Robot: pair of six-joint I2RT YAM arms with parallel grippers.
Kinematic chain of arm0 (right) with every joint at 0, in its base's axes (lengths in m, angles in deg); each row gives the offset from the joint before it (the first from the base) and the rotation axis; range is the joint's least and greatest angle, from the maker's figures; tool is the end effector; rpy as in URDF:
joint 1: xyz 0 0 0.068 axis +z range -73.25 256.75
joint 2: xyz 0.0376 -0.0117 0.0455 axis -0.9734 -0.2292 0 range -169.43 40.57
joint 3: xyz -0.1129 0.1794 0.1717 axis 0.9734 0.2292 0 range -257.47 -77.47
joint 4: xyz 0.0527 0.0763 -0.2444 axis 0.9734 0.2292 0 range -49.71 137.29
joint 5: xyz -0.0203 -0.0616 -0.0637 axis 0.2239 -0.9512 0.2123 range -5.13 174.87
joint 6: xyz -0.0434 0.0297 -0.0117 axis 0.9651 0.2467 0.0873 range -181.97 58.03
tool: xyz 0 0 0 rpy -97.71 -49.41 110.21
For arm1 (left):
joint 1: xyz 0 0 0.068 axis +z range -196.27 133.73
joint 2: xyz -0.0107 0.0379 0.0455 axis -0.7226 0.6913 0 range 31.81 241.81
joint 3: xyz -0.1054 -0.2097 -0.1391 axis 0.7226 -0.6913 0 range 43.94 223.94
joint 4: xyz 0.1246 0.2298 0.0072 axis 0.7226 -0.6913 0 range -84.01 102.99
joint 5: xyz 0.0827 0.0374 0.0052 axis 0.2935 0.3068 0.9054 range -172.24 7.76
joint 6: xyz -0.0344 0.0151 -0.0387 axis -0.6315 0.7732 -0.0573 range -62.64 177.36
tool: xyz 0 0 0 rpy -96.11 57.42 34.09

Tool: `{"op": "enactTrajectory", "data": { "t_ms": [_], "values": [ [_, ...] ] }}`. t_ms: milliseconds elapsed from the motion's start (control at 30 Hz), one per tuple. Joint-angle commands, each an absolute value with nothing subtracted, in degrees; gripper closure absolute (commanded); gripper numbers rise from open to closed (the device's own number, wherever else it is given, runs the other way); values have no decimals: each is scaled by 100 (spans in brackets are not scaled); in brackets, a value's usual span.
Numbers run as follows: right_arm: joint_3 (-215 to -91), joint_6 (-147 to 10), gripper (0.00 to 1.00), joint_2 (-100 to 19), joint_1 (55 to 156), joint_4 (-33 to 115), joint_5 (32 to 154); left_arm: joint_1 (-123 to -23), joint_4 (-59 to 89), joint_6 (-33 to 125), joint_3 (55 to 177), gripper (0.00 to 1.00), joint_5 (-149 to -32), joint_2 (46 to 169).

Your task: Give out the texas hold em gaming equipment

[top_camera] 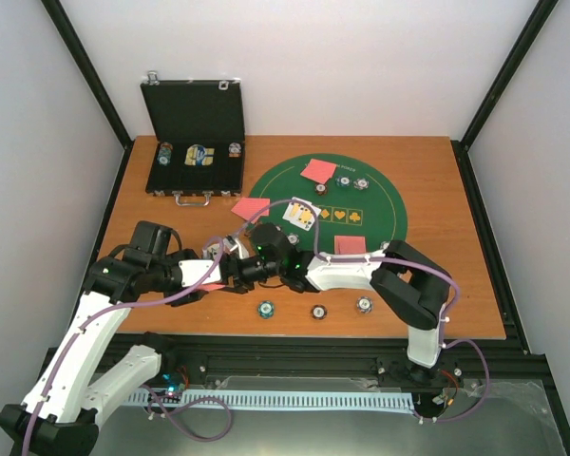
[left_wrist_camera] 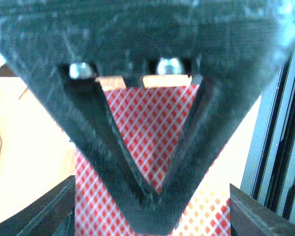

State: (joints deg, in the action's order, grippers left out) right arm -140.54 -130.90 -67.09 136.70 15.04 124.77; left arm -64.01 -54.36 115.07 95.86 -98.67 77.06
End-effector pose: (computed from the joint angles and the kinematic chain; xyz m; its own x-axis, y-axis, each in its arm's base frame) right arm 0.1866 0.3683 0.2023 -0.9621 -0.2333 -0.1411 -0.1930 0.2171 0.9569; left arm 0.1146 -0.0472 0.2948 -0.0850 0.8786 -0.4700 0.9286 0.2408 0.2823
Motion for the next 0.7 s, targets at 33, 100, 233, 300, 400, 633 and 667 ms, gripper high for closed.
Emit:
{"op": "enactTrajectory", "data": {
  "t_ms": [33, 100, 233, 300, 400, 633, 667],
  "values": [
    [-13483, -13091, 35, -6443, 13472, 1541, 12453, -6420, -5329, 11565, 9863, 63, -10015, 7670],
    [-13383, -13014, 38, -6314, 13442, 1634, 12436, -6420, -5308, 11564, 9862, 63, -10033, 7681],
    [-13267, -12951, 41, -6183, 13445, 1704, 12395, -6420, -5285, 11534, 9874, 63, -10081, 7730],
    [-13218, -13002, 42, -6153, 13435, 1623, 12394, -6420, -5284, 11528, 9894, 63, -10096, 7755],
    [-13228, -13171, 45, -6148, 13441, 1360, 12423, -6424, -5269, 11528, 9882, 63, -10089, 7764],
    [-13332, -12920, 50, -5915, 13435, 1840, 12331, -6420, -5267, 11561, 9783, 63, -10018, 7711],
    [-13279, -12907, 51, -5885, 13428, 1857, 12325, -6420, -5252, 11565, 9774, 63, -10012, 7701]
  ]
}}
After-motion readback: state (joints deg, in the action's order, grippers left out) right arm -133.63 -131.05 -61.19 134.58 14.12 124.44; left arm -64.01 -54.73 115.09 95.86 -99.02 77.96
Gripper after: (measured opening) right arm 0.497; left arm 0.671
